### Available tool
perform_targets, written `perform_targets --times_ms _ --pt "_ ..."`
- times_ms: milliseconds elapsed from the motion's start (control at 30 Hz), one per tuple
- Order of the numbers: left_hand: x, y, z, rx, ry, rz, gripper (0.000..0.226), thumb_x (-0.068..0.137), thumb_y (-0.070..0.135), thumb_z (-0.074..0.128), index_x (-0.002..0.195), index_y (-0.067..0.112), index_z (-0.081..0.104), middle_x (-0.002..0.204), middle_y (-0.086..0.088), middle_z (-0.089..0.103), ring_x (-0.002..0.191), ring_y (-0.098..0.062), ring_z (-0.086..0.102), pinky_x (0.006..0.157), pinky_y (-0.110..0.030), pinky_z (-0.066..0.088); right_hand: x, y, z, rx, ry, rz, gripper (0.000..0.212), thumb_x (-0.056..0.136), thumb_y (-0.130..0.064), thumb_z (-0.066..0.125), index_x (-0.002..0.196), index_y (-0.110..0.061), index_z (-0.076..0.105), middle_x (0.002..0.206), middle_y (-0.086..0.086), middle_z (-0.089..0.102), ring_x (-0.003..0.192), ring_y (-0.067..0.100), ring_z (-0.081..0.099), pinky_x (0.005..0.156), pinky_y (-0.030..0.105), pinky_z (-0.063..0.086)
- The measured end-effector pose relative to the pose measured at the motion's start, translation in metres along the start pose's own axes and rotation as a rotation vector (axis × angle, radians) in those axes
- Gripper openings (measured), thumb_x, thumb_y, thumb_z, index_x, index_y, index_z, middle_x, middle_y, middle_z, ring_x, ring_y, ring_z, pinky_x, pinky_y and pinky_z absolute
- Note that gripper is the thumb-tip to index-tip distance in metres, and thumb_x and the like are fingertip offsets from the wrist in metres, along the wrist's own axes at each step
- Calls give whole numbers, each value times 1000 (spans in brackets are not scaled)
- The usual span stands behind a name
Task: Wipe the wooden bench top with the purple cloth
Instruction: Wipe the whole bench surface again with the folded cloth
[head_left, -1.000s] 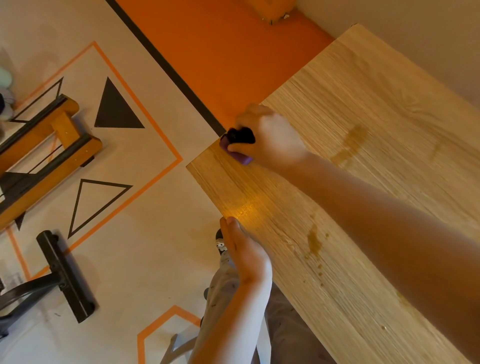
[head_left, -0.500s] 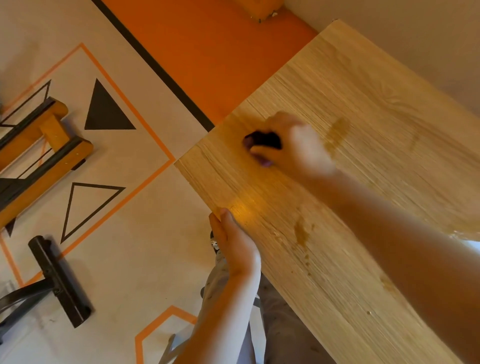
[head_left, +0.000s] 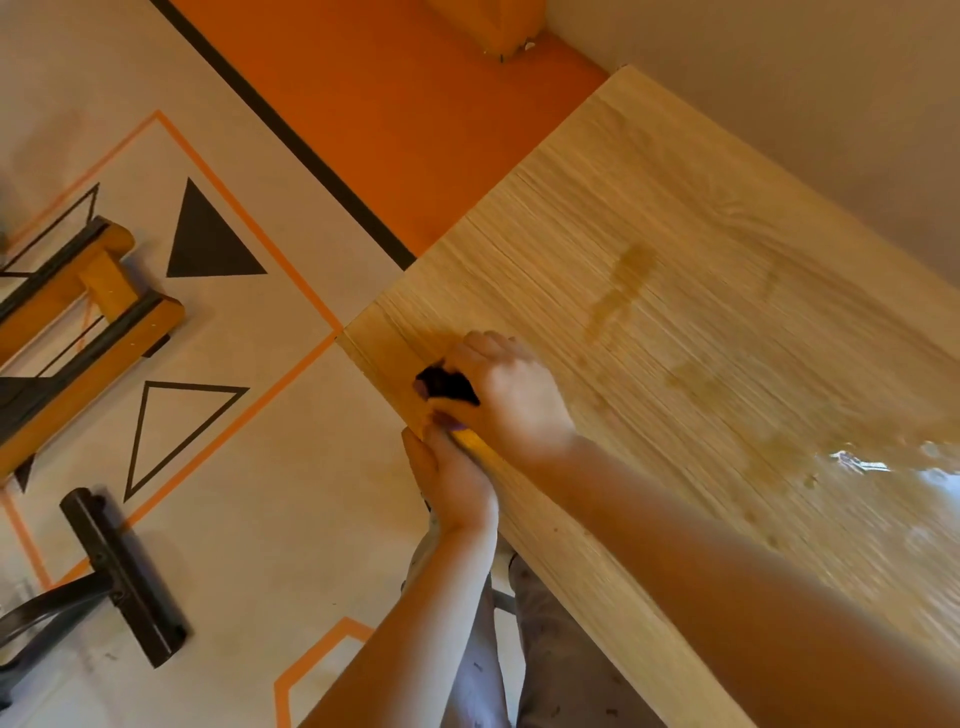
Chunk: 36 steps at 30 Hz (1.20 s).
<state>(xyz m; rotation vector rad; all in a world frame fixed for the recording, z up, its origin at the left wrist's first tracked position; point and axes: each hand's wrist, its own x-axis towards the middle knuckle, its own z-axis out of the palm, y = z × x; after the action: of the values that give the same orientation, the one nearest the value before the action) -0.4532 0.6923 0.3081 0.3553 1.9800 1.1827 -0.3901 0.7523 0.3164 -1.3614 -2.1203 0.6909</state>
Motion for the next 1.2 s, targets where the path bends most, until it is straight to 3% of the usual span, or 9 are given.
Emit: perform_targets --times_ms 133,333,433,567,667,767,867,1033,1200 --pt "-1 2 2 57 29 -1 26 103 23 36 116 6 51 91 5 55 78 -3 53 54 -2 40 13 42 -44 -45 37 71 28 80 -31 71 98 -11 67 94 5 65 88 23 61 78 40 50" --pt "0 1 4 124 64 16 31 103 23 35 114 0 52 101 -9 55 83 -18 51 78 -28 37 18 105 -100 -139 344 441 25 79 -29 71 90 -8 61 95 9 61 87 29 56 76 44 48" --pt "-1 1 3 115 74 10 36 103 25 36 122 -2 51 116 -20 57 103 -30 56 85 -35 44 10 76 -71 -98 322 426 23 78 -24 72 90 -8 63 95 9 61 89 28 57 75 40 48" --pt "0 2 3 116 69 3 25 103 24 36 112 9 53 100 -4 60 83 -14 57 66 -17 43 -13 11 -16 -22 130 161 27 73 -30 74 88 -9 66 86 6 63 80 26 60 71 39 49" --pt "2 -2 3 106 76 8 22 103 20 37 99 4 52 84 -3 58 77 -24 55 59 -20 43 -23 -5 -6 -20 44 53 28 72 -34 72 85 -10 65 81 5 62 75 28 59 67 36 45" --pt "1 0 4 142 90 -23 27 102 26 37 110 8 55 91 -2 59 78 -17 57 61 -23 41 -14 29 -32 -43 -12 14 26 77 -33 73 91 -11 67 89 4 65 85 26 61 75 39 47" --pt "0 0 5 162 94 -13 33 102 27 36 115 3 54 98 -6 55 74 -10 50 61 -20 36 9 87 -84 -113 158 159 24 79 -27 72 92 -8 66 91 10 64 86 28 59 75 40 48" --pt "0 0 5 188 103 -20 37 102 29 36 118 0 53 103 -14 57 76 -17 50 60 -20 35 32 166 -159 -231 342 520 25 82 -31 69 94 -10 63 102 7 59 94 26 56 78 42 50" --pt "1 2 5 202 121 -12 34 102 27 36 114 1 54 112 -20 59 93 -32 53 75 -30 35 24 134 -128 -199 328 451 19 84 -24 66 94 -9 60 101 10 58 95 28 54 79 42 48"
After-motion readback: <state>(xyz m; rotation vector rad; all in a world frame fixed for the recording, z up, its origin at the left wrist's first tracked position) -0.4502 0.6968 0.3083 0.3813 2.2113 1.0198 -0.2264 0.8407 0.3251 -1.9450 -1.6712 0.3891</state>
